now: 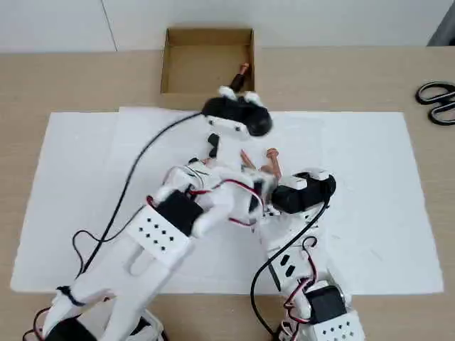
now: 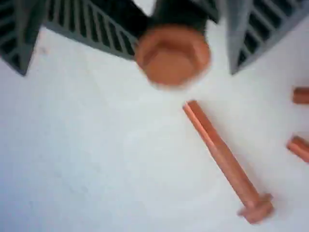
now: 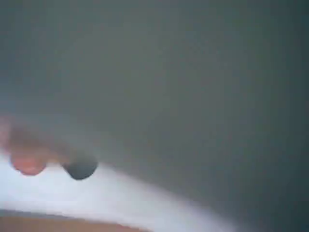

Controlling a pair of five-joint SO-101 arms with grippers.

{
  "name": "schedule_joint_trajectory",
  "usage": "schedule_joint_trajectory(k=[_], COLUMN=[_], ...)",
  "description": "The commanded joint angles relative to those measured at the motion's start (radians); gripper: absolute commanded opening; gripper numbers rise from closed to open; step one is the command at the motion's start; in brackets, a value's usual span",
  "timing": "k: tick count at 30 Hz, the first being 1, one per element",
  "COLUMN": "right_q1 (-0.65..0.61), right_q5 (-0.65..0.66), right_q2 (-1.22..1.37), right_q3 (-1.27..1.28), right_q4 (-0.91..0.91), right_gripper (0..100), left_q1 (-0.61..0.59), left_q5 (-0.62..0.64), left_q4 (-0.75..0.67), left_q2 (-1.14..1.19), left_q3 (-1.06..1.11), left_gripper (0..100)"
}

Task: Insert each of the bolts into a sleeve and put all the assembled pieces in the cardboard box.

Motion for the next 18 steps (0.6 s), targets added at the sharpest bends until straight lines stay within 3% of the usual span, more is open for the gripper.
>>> schedule_joint_trajectory(k=[1,5,9,14,18], right_q1=[-0.005,-0.001,0.004,0.084,0.162], right_q5=[-0.002,-0.002,0.000,0.069,0.103], right_q2=[-0.025,-0.025,-0.025,-0.007,0.150], right_q3=[0.005,0.003,-0.009,-0.172,-0.382], right_q4=[-0.005,-0.005,-0.010,-0.012,-0.039], right_gripper=[0.3,0.3,0.2,0.2,0.2], left_q1=[-0.106,-0.222,-0.252,-0.290,-0.319], left_q5=[0.026,0.063,0.066,0.066,0.066], left_q4=[0.002,0.005,0.008,0.078,0.175], left_q2=[-0.017,-0.015,-0.017,-0.017,-0.017], left_q3=[-0.068,-0.074,-0.071,-0.094,-0.110], left_gripper=[26,26,26,26,26])
